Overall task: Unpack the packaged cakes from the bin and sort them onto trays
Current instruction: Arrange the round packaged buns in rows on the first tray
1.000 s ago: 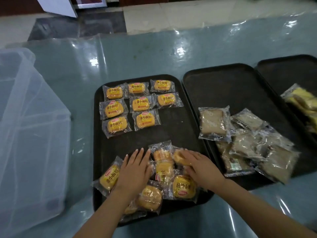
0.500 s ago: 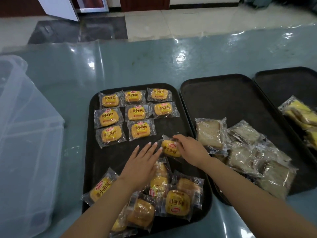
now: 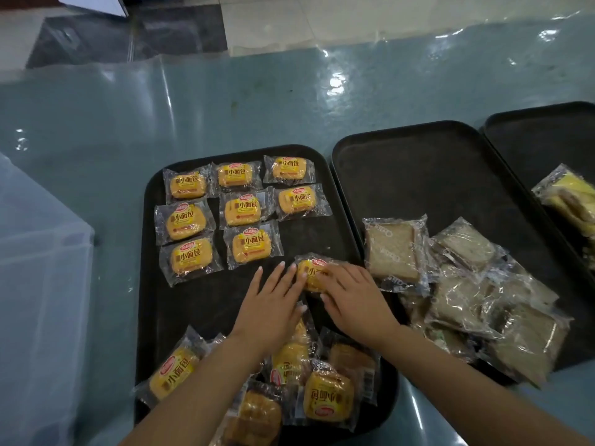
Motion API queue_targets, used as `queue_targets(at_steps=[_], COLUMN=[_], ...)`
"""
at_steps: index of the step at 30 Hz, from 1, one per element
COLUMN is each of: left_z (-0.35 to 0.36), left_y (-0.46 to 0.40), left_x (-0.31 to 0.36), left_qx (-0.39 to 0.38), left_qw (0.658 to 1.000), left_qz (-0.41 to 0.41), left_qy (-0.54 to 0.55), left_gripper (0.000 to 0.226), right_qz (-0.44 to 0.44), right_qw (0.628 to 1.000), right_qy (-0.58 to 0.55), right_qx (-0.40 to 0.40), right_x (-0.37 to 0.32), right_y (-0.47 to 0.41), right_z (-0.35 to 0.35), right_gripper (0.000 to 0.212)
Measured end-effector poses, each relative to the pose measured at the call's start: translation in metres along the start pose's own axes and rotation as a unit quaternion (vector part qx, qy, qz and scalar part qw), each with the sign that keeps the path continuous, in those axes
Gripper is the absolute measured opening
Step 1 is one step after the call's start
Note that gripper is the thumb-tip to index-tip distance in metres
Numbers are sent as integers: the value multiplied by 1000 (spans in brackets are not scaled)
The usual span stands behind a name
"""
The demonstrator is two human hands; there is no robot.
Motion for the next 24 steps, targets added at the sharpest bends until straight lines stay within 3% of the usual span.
queue_targets(at_steps=[3,7,17,24], left_z=[-14,-11,2,1], left_y=[6,13,12,14], left_x=[-17,-52,-71,-74], left_qx=[70,48,14,23], left_qw=[994,986,988,988], left_qz=[-74,-154,-146,-143], left_qy=[33,52,39,47], left_gripper=[58,65,64,62], right_qz=[32,72,72,62], right_qw=[998,992,990,989], right_qy=[32,54,64,64], right_qx=[-49,-86,-104,-119], right_x=[-8,-9,5,13], right_y=[12,11,-38,-61], right_z=[18,28,36,31], right_gripper=[49,60,70,63])
Point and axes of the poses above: each hand's wrist, its own y-axis away from the middle knuckle, its own z-axis out of the palm, x = y × z, the point moved 8 cm from there along -y, towards the middle knuckle, and after that the axes turned 5 degrees about z, right-handed, at the moved point
